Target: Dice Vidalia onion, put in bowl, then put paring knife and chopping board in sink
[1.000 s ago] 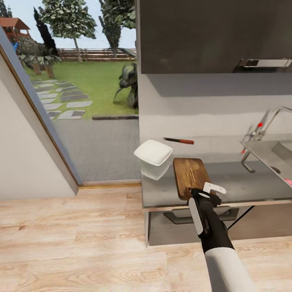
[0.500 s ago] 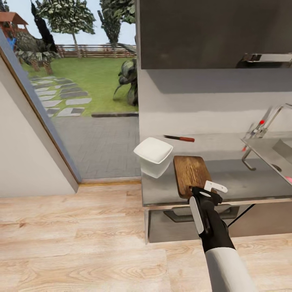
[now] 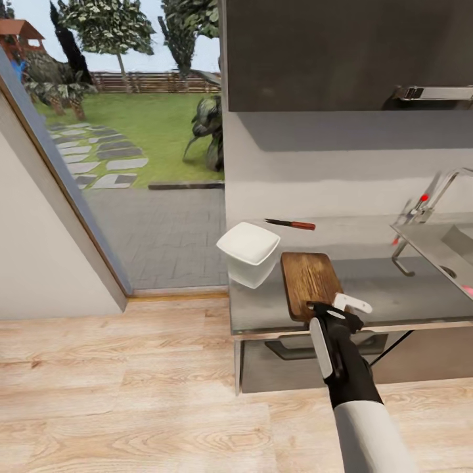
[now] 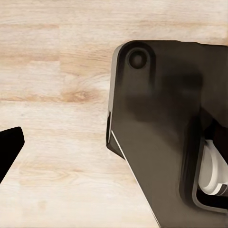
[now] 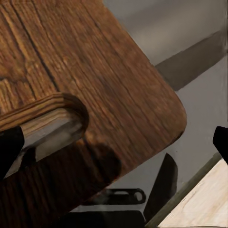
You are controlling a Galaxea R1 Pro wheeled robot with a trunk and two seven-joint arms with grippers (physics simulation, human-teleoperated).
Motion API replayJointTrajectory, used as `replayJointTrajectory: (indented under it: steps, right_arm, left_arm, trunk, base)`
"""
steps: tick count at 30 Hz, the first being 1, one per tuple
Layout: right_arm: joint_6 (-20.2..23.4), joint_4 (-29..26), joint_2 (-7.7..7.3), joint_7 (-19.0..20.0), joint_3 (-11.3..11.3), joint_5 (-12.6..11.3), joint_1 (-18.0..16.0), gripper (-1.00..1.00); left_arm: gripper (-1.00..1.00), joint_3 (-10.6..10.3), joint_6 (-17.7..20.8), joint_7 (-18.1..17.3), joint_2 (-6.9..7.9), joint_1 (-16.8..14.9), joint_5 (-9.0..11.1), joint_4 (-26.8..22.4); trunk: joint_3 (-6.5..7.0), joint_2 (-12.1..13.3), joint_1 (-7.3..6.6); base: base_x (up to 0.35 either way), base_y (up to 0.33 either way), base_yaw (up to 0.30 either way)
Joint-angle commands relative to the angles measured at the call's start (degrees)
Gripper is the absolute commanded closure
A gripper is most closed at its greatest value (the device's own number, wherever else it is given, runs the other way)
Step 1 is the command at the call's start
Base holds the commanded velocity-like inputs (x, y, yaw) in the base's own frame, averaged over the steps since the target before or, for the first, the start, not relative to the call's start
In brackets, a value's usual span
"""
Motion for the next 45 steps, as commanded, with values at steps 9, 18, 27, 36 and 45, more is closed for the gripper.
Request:
replayJointTrajectory:
  steps: [9,18,27,36,45]
  right_arm:
    - [0.7,4.7,0.02,-0.4,-6.2,-0.9,0.0,-1.00]
    - [0.8,4.7,0.02,-0.4,-6.4,-0.9,0.0,-1.00]
    - [0.3,0.6,0.02,0.2,-4.9,0.5,0.0,-1.00]
    - [-1.3,0.6,0.02,-1.3,-7.0,-1.2,0.0,-1.00]
    - [-2.9,0.7,0.02,-1.5,-7.1,-1.2,0.0,-1.00]
  left_arm:
    - [-1.00,0.1,-0.1,0.0,-0.04,0.0,0.1,-0.1]
    - [-1.00,0.1,-0.1,0.0,-0.03,0.0,0.1,0.0]
    - [-1.00,0.1,0.0,-0.2,-0.05,0.0,0.0,1.2]
    - [-1.00,0.2,0.0,-0.2,-0.03,0.0,0.0,4.2]
    - [-1.00,0.2,0.0,-0.2,-0.05,0.0,0.0,5.4]
  trunk:
    - [-0.11,-0.1,0.04]
    - [-0.11,-0.1,0.04]
    - [-0.09,-0.1,0.04]
    - [-0.09,-0.1,0.04]
    - [-0.09,-0.1,0.04]
  base:
    - [0.000,0.000,0.000]
    - [0.000,0.000,0.000]
    - [0.000,0.000,0.000]
    - [0.000,0.000,0.000]
    - [0.000,0.000,0.000]
